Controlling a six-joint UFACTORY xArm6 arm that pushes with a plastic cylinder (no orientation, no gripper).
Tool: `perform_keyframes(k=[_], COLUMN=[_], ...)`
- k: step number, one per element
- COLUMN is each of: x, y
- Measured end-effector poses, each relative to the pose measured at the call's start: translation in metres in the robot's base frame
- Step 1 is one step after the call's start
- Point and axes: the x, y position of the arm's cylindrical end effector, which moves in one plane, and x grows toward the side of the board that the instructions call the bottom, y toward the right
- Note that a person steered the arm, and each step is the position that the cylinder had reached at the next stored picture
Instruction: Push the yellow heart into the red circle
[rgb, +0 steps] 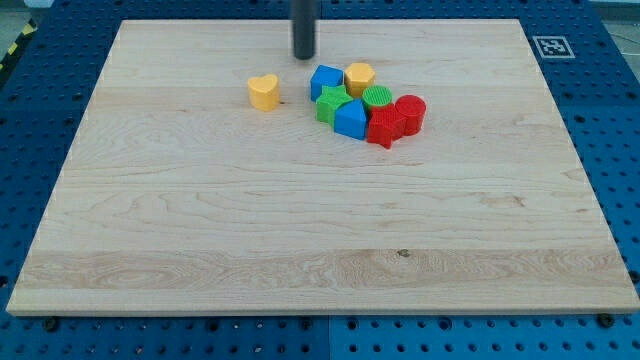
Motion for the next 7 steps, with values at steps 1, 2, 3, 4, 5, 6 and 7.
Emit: perform_keyframes(k=[1, 2, 3, 4, 5, 6, 7], x=[0.039, 0.075, 0.099, 0.118, 0.121, 0.101, 0.067], y=[-0.059, -0.086, -0.075, -0.045, -0.033, -0.030, -0.021])
